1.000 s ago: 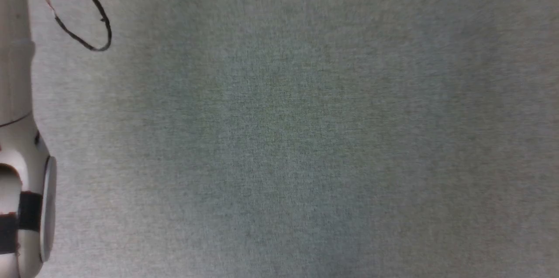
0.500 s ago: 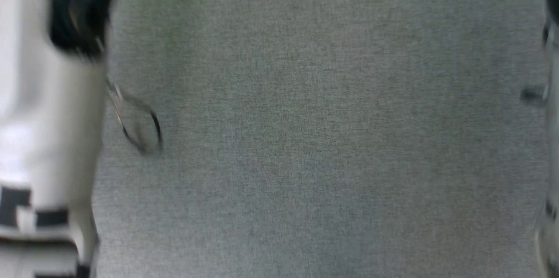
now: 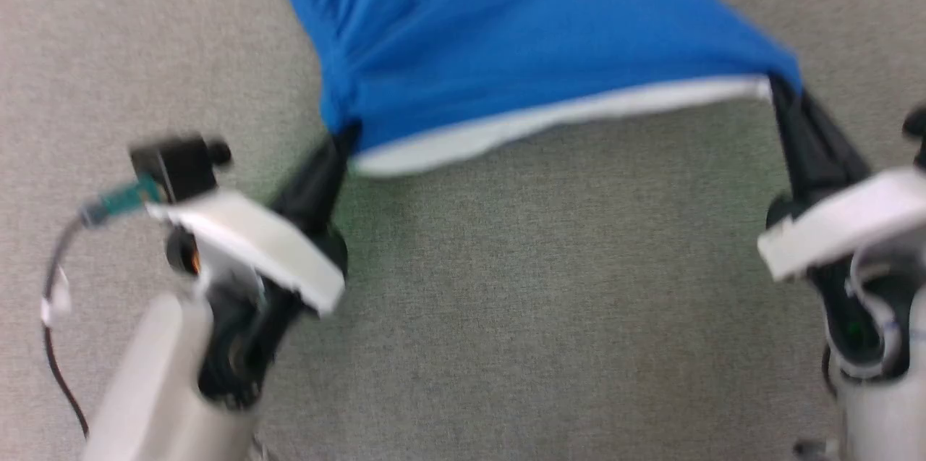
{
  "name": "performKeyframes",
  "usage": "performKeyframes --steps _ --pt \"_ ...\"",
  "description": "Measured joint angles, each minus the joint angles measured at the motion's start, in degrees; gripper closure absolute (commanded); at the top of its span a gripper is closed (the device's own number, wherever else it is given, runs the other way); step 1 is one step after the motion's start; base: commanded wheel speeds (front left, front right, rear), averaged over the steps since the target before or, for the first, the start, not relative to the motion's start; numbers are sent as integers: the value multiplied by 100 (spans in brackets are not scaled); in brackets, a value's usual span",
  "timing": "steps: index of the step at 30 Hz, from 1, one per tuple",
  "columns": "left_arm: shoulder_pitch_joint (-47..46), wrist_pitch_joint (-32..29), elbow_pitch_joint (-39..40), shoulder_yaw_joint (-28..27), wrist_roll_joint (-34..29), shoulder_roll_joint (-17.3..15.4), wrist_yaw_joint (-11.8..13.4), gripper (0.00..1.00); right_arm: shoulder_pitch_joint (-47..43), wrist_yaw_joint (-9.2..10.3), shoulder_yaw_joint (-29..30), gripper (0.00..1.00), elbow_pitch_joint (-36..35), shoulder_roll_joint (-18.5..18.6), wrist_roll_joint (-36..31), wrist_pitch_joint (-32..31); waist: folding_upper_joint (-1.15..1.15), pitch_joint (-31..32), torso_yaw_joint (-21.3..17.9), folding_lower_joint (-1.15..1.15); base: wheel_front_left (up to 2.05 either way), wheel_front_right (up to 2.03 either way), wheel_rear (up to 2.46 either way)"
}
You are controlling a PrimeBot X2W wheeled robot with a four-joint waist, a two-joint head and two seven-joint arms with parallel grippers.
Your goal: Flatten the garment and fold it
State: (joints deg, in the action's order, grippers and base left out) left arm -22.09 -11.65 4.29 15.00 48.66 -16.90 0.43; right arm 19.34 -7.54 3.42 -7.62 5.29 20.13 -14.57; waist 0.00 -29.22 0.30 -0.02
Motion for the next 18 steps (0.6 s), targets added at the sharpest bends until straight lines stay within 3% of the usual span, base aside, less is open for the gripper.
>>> performKeyframes --steps 9,18 --pt "1263 -99 63 368 82 -123 -38 100 -1373 1 83 100 -191 -178 179 -158 0 537 23 1 0 0 0" --pt "2317 -383 179 575 136 -477 -31 100 -2599 0 290 100 -609 -191 277 -1020 0 1204 107 1 0 0 0"
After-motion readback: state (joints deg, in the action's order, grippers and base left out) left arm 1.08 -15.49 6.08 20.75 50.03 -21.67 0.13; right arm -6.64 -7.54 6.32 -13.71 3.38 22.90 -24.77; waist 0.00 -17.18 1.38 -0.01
